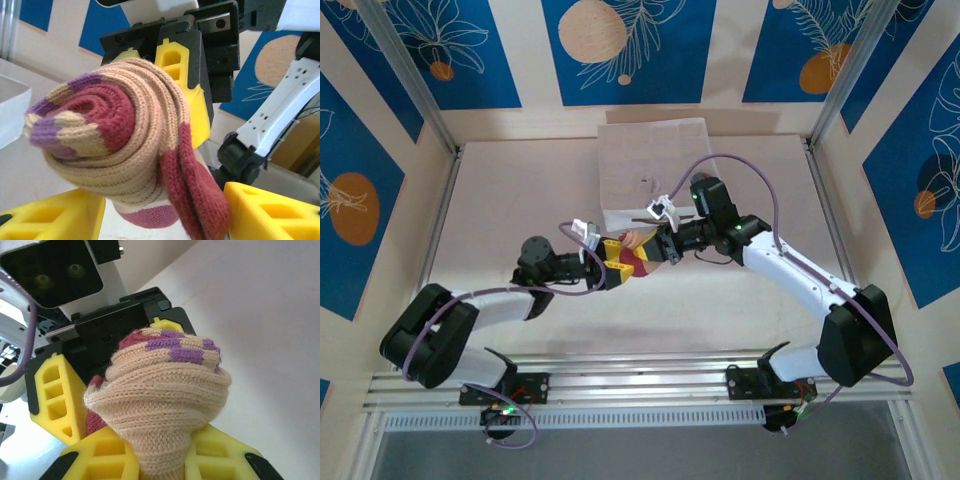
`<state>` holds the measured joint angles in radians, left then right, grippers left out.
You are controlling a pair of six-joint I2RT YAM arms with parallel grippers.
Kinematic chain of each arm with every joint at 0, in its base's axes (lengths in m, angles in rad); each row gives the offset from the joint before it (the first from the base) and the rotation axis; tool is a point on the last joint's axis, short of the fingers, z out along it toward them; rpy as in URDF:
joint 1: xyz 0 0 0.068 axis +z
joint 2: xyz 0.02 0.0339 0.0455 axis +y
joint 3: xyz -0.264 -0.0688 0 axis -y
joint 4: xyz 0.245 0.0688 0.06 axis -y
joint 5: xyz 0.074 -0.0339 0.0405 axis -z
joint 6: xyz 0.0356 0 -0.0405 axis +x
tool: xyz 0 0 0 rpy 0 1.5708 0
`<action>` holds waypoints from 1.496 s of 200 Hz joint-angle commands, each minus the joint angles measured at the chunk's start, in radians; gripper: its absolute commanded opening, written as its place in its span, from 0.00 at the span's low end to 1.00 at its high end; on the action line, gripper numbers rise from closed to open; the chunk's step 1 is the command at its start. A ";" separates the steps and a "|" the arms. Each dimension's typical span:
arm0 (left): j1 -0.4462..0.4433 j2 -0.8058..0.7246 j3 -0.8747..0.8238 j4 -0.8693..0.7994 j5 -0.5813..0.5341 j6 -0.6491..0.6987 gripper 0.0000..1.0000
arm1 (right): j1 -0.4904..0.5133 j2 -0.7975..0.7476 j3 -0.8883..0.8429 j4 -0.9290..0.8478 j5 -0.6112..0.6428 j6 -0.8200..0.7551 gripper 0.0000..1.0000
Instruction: Roll the socks
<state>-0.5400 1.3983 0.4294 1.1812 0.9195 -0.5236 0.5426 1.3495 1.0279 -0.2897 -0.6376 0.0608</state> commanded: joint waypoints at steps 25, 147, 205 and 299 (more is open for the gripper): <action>-0.014 0.003 0.075 0.115 0.084 -0.094 0.63 | 0.004 -0.060 -0.047 0.104 -0.196 0.079 0.00; -0.035 0.036 0.184 0.226 0.224 -0.216 0.13 | 0.062 -0.073 -0.014 0.146 -0.362 0.140 0.00; -0.036 0.018 0.197 0.214 0.212 -0.203 0.00 | 0.036 -0.086 -0.004 0.123 -0.345 0.138 0.28; 0.068 -0.039 0.516 -0.922 -0.085 0.453 0.00 | -0.272 -0.109 0.121 -0.110 0.113 0.153 0.69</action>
<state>-0.5198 1.3224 0.7948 0.6407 0.9623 -0.3138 0.3721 1.2156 1.0611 -0.2699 -0.7105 0.1898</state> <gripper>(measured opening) 0.060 0.681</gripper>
